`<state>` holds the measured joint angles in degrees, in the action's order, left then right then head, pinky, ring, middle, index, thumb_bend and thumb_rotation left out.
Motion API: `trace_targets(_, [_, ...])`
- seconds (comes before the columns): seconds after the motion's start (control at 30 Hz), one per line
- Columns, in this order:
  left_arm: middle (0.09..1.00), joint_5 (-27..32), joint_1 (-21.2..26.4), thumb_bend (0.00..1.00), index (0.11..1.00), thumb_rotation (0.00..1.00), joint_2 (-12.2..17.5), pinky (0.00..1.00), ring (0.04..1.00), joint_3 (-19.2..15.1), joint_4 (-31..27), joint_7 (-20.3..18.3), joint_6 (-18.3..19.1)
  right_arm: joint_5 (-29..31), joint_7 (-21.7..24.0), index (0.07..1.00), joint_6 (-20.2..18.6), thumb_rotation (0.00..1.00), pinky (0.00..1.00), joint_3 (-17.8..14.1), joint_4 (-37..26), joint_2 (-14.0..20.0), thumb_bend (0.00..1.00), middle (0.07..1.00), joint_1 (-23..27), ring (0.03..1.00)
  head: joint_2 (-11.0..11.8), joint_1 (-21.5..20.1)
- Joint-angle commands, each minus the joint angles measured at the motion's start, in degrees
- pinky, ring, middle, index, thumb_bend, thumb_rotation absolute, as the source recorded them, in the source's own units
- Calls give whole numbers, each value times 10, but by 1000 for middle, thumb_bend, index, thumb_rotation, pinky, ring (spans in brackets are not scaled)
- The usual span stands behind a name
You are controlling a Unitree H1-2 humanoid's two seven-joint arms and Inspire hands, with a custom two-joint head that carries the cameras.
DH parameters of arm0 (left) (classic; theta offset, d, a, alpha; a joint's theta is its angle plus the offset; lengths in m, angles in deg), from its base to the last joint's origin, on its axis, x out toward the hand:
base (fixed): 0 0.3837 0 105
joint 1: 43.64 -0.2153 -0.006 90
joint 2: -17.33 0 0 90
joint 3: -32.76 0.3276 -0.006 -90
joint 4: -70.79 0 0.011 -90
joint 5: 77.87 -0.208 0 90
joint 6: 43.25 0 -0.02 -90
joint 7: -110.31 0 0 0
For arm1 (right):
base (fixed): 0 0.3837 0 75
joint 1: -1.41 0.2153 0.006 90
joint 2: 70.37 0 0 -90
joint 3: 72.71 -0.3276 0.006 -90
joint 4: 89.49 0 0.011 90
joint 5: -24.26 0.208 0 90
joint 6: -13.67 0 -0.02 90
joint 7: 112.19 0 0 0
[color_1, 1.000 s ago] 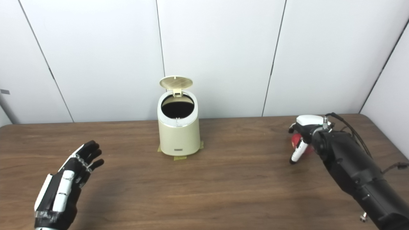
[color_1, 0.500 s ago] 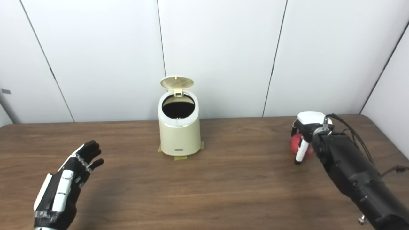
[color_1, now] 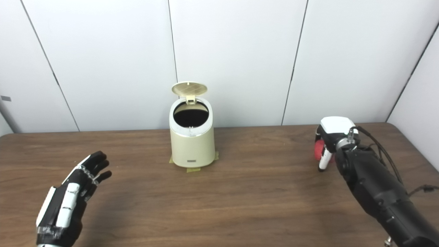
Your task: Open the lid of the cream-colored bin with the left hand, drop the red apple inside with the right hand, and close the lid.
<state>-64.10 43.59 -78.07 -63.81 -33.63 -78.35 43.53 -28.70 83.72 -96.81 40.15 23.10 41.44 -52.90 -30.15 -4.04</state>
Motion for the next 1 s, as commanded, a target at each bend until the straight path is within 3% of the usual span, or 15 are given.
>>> trace_targets(0.0, [900, 0, 14, 569, 861, 812, 3, 843, 901, -3, -18, 2, -9, 1, 0, 485, -11, 0, 382, -19, -37, 11, 530, 487, 22, 464, 0, -1])
trace_targets(0.1, [900, -1, 14, 557, 863, 810, 4, 847, 902, -2, -17, 1, -10, 18, 19, 501, -13, 0, 270, -35, -82, 5, 525, 404, 17, 358, 0, -1])
trace_targets(0.23, [907, -4, 14, 556, 867, 808, 4, 849, 910, -2, -14, 2, -10, 8, 53, 505, -23, 0, 286, -31, -151, 0, 525, 398, 20, 371, 0, -2])
trace_targets(0.33, [903, -8, 15, 552, 866, 804, 0, 845, 903, -1, -10, 4, -13, 3, 77, 499, 21, 0, 252, -14, -210, 10, 525, 394, 28, 338, 1, -1])
trace_targets(0.47, [894, -10, 16, 550, 861, 787, -7, 848, 893, 1, -8, 9, -12, 34, 90, 484, 24, 0, 223, -39, -305, -25, 527, 397, 27, 311, 1, 0])
trace_targets(0.6, [894, -12, 17, 541, 859, 783, -8, 840, 888, 0, -3, 8, -13, 36, 109, 469, 45, 0, 285, -36, -372, -56, 523, 512, 42, 396, 2, 0])
trace_targets(0.63, [895, -11, 17, 533, 861, 782, -8, 840, 888, 0, -1, 6, -14, 33, 120, 474, 46, 0, 284, -33, -386, -65, 527, 496, 50, 387, 2, 1])
trace_targets(0.87, [900, -10, 17, 511, 862, 782, -14, 847, 896, 2, -2, 9, -12, 1, 170, 498, 40, 0, 290, -19, -418, -139, 520, 468, 98, 407, 3, 3])
trace_targets(0.93, [899, -9, 17, 516, 858, 772, -15, 852, 897, 2, -3, 11, -10, -9, 170, 469, 54, 0, 528, -12, -409, -154, 519, 504, 111, 452, 4, 4])
trace_targets(0.97, [899, -11, 16, 517, 857, 770, -16, 852, 897, 3, -4, 13, -11, -16, 167, 464, 62, 0, 571, -8, -404, -160, 518, 510, 116, 461, 3, 5])
